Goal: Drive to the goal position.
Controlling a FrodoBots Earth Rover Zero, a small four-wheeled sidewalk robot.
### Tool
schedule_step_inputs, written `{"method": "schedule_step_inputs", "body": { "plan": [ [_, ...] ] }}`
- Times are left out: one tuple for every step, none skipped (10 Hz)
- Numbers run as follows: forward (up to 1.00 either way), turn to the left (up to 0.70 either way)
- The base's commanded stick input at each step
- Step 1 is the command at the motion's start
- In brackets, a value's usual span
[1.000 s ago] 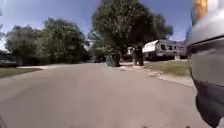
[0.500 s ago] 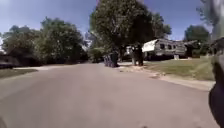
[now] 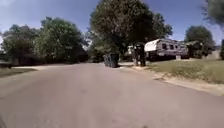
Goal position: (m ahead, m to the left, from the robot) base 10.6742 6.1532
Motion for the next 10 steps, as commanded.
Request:
{"method": "schedule_step_inputs", "body": {
  "plan": [
    [0.70, 0.00],
    [0.70, 0.00],
    [0.70, 0.00],
    [0.70, 0.00],
    [0.70, 0.00],
    [0.70, 0.00],
    [0.70, 0.00],
    [0.70, 0.00],
    [0.70, 0.00],
    [0.70, 0.00]
  ]
}}
